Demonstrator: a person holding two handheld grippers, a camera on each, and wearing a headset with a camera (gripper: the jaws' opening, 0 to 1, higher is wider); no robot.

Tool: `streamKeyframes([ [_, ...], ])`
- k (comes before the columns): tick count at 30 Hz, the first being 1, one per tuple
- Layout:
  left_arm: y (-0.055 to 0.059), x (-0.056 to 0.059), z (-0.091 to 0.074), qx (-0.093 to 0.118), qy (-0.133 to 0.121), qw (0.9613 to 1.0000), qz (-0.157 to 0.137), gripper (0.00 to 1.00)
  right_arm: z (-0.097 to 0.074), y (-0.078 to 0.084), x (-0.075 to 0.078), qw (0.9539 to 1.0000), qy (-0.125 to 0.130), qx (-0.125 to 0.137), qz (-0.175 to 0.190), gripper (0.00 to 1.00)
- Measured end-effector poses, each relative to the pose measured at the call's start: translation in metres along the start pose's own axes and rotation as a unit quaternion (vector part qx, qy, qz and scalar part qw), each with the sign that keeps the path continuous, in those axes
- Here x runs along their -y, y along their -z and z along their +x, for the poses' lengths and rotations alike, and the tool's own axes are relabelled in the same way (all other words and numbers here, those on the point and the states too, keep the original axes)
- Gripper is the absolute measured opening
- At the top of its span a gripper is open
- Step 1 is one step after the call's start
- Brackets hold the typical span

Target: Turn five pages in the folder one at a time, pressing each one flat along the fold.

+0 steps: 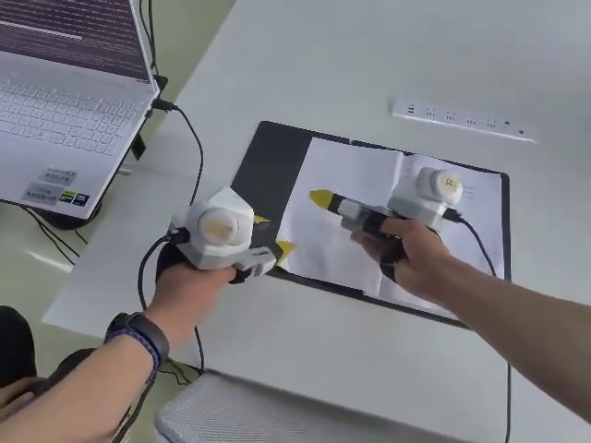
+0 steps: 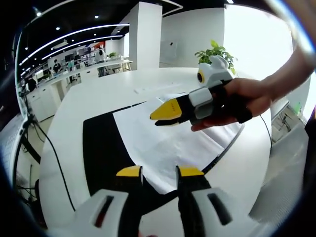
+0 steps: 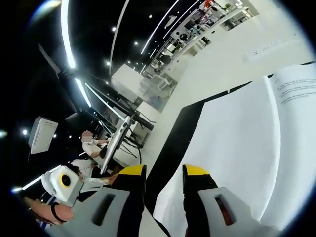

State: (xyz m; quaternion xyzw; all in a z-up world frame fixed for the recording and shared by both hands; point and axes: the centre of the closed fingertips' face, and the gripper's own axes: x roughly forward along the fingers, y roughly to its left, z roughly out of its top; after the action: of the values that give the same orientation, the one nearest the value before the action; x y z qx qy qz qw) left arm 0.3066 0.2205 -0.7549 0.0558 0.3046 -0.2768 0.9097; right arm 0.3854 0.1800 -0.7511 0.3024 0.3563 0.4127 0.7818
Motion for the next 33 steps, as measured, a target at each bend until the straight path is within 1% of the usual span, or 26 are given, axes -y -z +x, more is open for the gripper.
streamKeyframes([
  [1, 0.002, 0.001, 0.001, -0.007, 0.000, 1.0000, 0.005, 0.18, -0.005, 0.000, -0.001, 1.0000, 0.002, 0.002, 0.000, 0.27],
  [2, 0.003, 0.002, 0.003, -0.009, 0.000, 0.9999, 0.005, 0.15, -0.009, 0.001, -0.005, 1.0000, 0.004, 0.003, -0.002, 0.27],
  [4, 0.005, 0.005, 0.005, -0.012, 0.002, 0.9999, 0.000, 0.13, -0.019, 0.003, -0.009, 1.0000, 0.006, 0.003, -0.006, 0.27],
  [7, 0.013, 0.006, 0.010, -0.025, 0.001, 0.9997, 0.002, 0.10, -0.029, 0.006, -0.009, 0.9999, 0.009, 0.004, -0.008, 0.26],
  [8, 0.016, 0.006, 0.012, -0.028, 0.004, 0.9996, 0.000, 0.09, -0.032, 0.007, -0.008, 0.9999, 0.012, 0.004, -0.008, 0.26],
  [11, 0.024, 0.005, 0.016, -0.038, 0.001, 0.9993, -0.004, 0.06, -0.039, 0.011, -0.004, 0.9998, 0.017, 0.003, -0.007, 0.25],
  [15, 0.038, 0.001, 0.021, -0.056, -0.010, 0.9982, -0.017, 0.04, -0.048, 0.014, 0.002, 0.9997, 0.025, 0.005, -0.002, 0.24],
  [18, 0.042, 0.001, 0.023, -0.061, -0.009, 0.9979, -0.018, 0.02, -0.052, 0.015, 0.006, 0.9996, 0.027, 0.004, -0.001, 0.24],
  [21, 0.050, 0.004, 0.024, -0.082, -0.008, 0.9966, -0.001, 0.02, -0.056, 0.015, 0.013, 0.9995, 0.031, 0.001, -0.001, 0.23],
  [22, 0.047, 0.002, 0.025, -0.072, -0.015, 0.9973, 0.003, 0.00, -0.057, 0.015, 0.016, 0.9995, 0.032, 0.001, -0.001, 0.23],
  [23, 0.050, 0.002, 0.024, -0.079, -0.017, 0.9967, 0.000, 0.00, -0.058, 0.014, 0.018, 0.9994, 0.035, -0.001, -0.001, 0.22],
  [27, 0.049, -0.001, 0.026, -0.079, -0.023, 0.9966, 0.006, 0.00, -0.061, 0.006, 0.029, 0.9991, 0.041, 0.003, -0.001, 0.21],
  [31, 0.051, -0.005, 0.029, -0.081, -0.022, 0.9964, -0.002, 0.00, -0.063, -0.005, 0.039, 0.9987, 0.049, 0.012, -0.003, 0.18],
  [32, 0.052, -0.006, 0.030, -0.085, -0.022, 0.9962, 0.000, 0.00, -0.063, -0.013, 0.049, 0.9986, 0.051, 0.010, -0.007, 0.18],
  [33, 0.053, -0.006, 0.032, -0.088, -0.022, 0.9959, 0.003, 0.00, -0.063, -0.016, 0.052, 0.9985, 0.052, 0.010, -0.009, 0.17],
])
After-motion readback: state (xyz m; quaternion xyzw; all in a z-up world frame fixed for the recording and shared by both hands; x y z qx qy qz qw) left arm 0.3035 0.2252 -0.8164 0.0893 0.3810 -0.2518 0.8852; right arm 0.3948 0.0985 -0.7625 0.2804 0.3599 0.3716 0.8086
